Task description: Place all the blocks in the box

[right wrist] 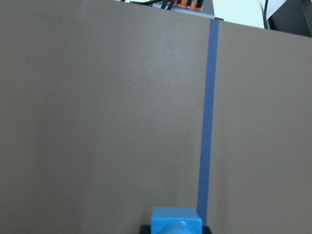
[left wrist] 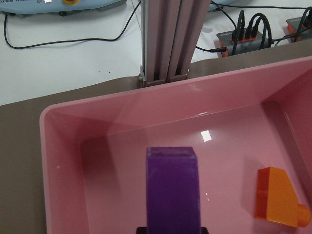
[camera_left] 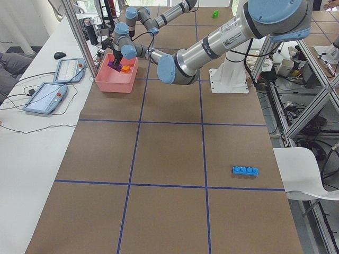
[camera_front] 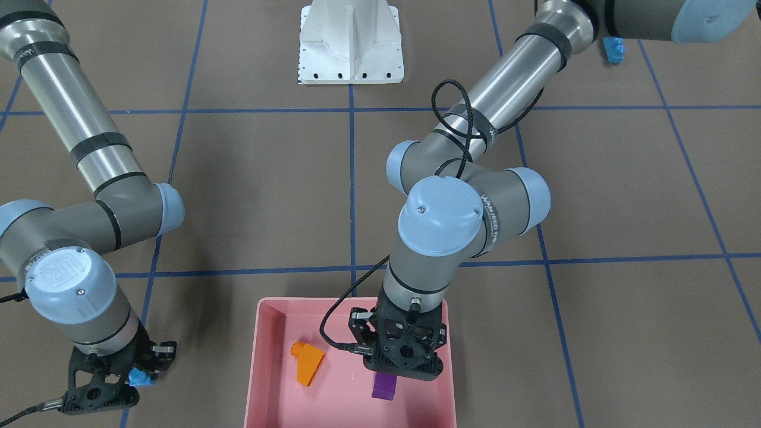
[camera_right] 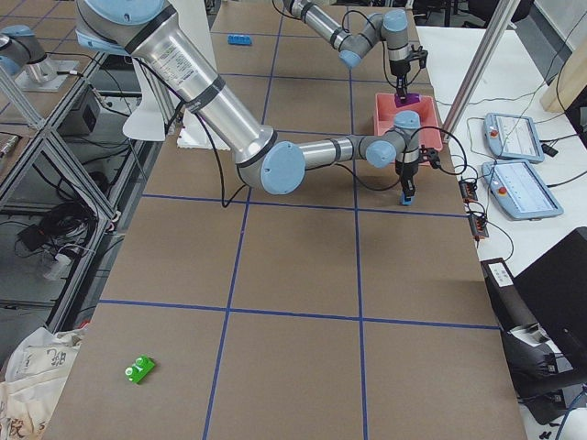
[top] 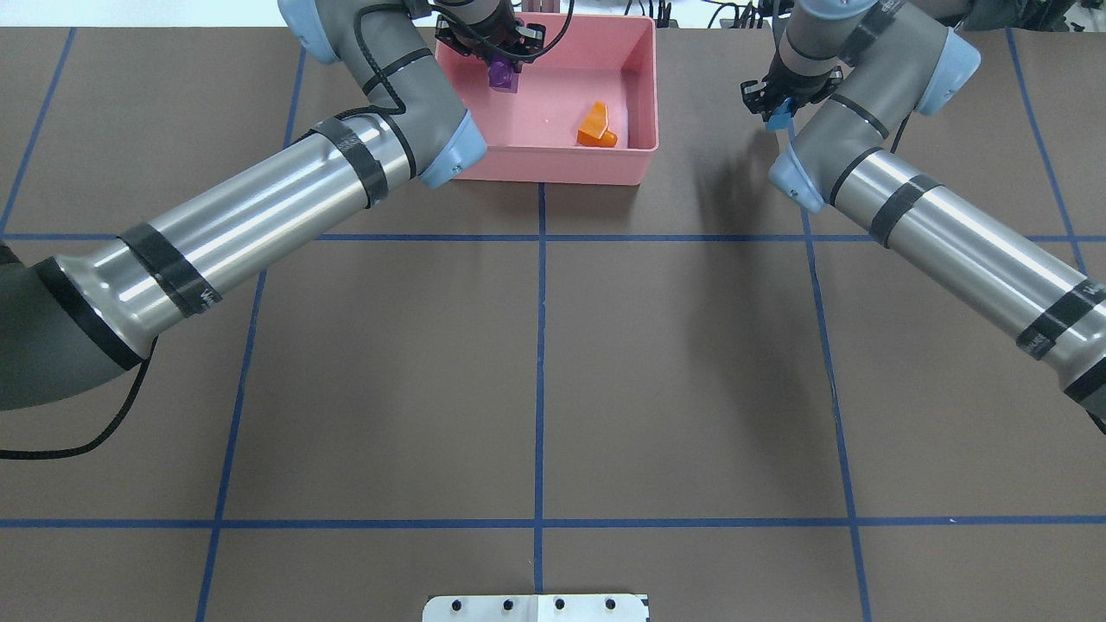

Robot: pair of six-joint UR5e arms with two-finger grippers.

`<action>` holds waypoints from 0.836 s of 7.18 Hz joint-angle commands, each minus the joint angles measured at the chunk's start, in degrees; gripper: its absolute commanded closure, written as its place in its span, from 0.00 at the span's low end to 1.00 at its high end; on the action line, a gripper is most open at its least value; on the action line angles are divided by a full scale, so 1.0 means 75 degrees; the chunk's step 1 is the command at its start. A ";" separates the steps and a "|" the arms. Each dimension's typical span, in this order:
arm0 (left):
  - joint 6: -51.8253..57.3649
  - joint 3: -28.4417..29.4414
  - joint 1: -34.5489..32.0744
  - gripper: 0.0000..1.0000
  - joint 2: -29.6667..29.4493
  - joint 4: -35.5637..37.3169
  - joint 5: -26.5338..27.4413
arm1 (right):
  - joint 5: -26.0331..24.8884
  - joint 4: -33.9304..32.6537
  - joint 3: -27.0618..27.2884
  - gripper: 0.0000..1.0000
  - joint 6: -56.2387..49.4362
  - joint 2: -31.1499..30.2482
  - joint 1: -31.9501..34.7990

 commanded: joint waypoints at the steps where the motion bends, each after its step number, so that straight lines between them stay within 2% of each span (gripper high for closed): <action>1: -0.0617 0.0059 0.0272 0.97 -0.0117 -0.0047 0.0464 | 0.0973 -0.0146 0.0141 1.00 -0.0288 0.0085 0.0649; 2: -0.0618 0.0164 0.0319 0.48 -0.0106 -0.0047 0.0534 | 0.1245 -0.0519 0.0420 1.00 -0.0301 0.0190 0.0860; 3: -0.0629 0.0177 0.0331 0.15 -0.0117 -0.0082 0.0569 | 0.1619 -0.1184 0.0620 1.00 -0.0301 0.0562 0.1036; 4: -0.0757 0.0119 0.0308 0.00 -0.0152 -0.0140 0.0535 | 0.1773 -0.1666 0.0622 1.00 -0.0277 0.0983 0.1108; 6: -0.0911 0.0025 0.0215 0.00 -0.0141 -0.0282 0.0395 | 0.1763 -0.1706 0.0564 1.00 0.0072 0.1419 0.0957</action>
